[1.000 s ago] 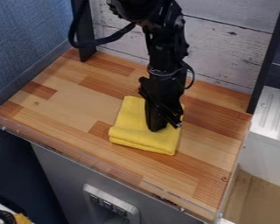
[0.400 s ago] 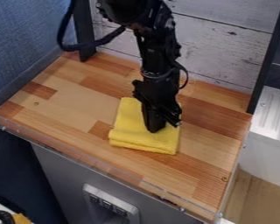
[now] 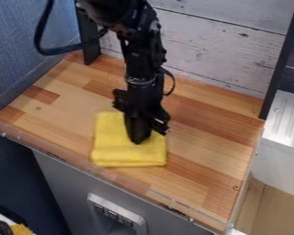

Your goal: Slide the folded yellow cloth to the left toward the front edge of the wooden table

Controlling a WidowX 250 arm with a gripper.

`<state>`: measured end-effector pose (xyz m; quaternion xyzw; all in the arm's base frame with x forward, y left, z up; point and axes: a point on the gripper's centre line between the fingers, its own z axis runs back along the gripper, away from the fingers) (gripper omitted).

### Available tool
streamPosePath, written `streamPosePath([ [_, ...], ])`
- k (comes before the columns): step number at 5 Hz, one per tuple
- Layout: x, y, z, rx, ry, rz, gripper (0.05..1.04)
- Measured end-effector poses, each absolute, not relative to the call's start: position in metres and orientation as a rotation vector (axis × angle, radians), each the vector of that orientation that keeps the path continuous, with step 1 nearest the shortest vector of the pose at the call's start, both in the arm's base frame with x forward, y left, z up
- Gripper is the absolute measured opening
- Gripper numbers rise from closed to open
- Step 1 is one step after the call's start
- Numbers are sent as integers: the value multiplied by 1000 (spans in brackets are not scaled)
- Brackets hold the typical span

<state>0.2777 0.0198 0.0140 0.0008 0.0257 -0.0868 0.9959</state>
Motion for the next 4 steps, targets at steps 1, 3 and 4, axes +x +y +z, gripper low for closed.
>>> streamPosePath([
  [1,280,16,29,6,47,-105,520],
  [3,296,-4,54,20,37,-38,997],
  [4,299,-15,66,26,15,-16,999],
])
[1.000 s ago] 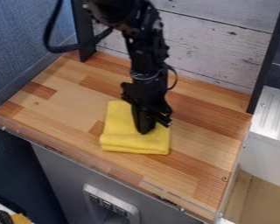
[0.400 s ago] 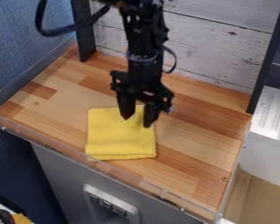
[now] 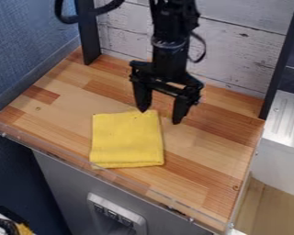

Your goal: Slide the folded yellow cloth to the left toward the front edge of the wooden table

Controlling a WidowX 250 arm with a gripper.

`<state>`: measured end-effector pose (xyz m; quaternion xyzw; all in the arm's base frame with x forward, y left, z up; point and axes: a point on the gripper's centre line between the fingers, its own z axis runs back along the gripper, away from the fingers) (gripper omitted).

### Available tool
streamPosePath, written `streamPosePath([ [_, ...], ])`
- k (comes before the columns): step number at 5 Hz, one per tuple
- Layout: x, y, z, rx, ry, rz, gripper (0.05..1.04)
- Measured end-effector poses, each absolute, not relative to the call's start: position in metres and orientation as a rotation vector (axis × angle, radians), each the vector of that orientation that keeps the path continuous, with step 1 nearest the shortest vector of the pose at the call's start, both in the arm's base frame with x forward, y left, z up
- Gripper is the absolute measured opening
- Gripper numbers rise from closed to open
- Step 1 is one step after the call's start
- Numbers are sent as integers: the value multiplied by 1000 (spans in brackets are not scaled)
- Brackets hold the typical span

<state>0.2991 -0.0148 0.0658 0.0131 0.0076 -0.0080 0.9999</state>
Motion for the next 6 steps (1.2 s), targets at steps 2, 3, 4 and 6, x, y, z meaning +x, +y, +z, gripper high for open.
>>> streamPosePath([
  [2,307,-31,87,22,-11,15,998],
  [3,313,-36,98,10,-23,24,998],
  [4,322,-38,110,-3,-43,19,998],
  [6,326,-40,116,-10,-30,16,994],
])
